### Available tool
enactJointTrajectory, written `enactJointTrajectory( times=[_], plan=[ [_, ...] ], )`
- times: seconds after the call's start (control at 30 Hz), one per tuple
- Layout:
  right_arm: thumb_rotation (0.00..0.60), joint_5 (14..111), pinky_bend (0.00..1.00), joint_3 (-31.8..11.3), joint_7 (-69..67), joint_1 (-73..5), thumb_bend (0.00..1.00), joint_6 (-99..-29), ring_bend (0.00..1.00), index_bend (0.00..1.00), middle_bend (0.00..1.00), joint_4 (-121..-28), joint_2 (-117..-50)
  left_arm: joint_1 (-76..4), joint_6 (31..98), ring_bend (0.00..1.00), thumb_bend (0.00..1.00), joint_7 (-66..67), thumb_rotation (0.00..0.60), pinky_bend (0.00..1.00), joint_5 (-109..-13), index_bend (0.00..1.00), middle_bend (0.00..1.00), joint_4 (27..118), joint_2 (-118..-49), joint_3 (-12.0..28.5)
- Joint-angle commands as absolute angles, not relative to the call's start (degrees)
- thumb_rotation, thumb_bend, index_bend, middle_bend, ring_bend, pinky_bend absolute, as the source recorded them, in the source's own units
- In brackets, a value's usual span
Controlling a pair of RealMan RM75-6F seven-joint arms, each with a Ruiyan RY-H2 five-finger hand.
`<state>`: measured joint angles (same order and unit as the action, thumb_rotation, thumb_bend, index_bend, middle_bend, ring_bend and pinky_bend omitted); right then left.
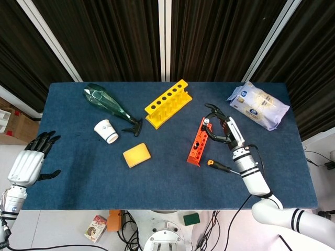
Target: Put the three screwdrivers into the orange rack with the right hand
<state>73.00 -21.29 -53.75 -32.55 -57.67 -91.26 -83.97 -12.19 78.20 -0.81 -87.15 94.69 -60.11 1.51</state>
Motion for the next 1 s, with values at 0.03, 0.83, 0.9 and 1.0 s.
enactJointTrajectory(
  times=[0.03,0.83,0.9,1.0],
  plan=[
    [0.6,73.0,0.0,-21.2,-53.79,-32.57,0.4,-57.62,0.0,0.69,0.11,-91.19,-84.01,-12.21,78.12,0.03,0.04,-0.86,0.6,0.19,-87.16,0.12,0.04,94.6,-60.16,1.47],
    [0.6,73.08,0.0,-18.62,-55.67,-32.46,0.39,-55.34,0.0,0.7,0.11,-84.59,-86.71,-12.28,77.34,0.03,0.04,-0.4,0.6,0.19,-86.58,0.12,0.04,94.31,-60.51,1.27],
    [0.6,73.13,0.0,-18.44,-55.47,-32.49,0.39,-55.24,0.0,0.7,0.11,-84.21,-86.95,-12.23,77.38,0.03,0.04,-0.38,0.6,0.19,-86.46,0.12,0.04,94.35,-60.46,1.3],
    [0.6,72.98,0.0,-18.33,-55.13,-32.54,0.39,-55.09,0.0,0.7,0.11,-83.82,-87.3,-12.15,77.51,0.03,0.04,-0.5,0.6,0.19,-86.47,0.12,0.04,94.32,-60.42,1.29]
  ],
)
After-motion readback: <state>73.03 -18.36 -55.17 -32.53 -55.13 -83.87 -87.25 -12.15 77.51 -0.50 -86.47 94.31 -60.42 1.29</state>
